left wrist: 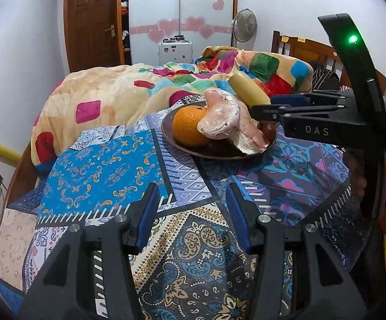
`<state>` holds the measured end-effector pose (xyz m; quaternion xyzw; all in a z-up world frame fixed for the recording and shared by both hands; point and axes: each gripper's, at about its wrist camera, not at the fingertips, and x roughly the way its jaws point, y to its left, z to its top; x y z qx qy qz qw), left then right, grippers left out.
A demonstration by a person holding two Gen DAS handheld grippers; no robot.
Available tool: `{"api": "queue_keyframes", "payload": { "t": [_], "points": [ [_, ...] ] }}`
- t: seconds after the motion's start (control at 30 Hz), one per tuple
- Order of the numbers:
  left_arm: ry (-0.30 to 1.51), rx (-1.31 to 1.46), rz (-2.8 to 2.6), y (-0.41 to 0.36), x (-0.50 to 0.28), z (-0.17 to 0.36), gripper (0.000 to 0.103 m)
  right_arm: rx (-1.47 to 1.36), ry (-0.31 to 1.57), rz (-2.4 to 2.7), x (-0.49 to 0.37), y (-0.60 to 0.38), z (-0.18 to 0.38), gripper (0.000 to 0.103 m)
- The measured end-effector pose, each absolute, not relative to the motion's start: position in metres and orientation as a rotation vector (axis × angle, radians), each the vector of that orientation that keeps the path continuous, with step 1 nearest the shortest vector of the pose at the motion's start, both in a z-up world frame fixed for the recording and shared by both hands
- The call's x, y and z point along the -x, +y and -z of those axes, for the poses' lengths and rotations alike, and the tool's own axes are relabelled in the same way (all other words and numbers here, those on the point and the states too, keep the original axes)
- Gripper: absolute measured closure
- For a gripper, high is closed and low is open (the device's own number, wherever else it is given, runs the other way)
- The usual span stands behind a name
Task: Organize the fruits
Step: 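Carry the date to the plate and release it with the right tool, then move the left tool to the last dark red date and grasp it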
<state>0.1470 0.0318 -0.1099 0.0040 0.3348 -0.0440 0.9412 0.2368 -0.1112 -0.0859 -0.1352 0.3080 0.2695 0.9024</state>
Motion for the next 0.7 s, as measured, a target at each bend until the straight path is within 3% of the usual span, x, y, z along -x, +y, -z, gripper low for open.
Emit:
{"api": "queue_keyframes", "payload": {
  "t": [0.37,0.7],
  "points": [
    [0.597,-0.005,0.099,0.018,-0.130,0.076,0.051,0.189,0.572,-0.565,-0.206,-0.147,0.053,0.061],
    [0.705,-0.029,0.228,-0.030,-0.144,0.090,0.047,0.172,0.666,-0.458,-0.186,-0.213,0.087,0.061]
  ]
}}
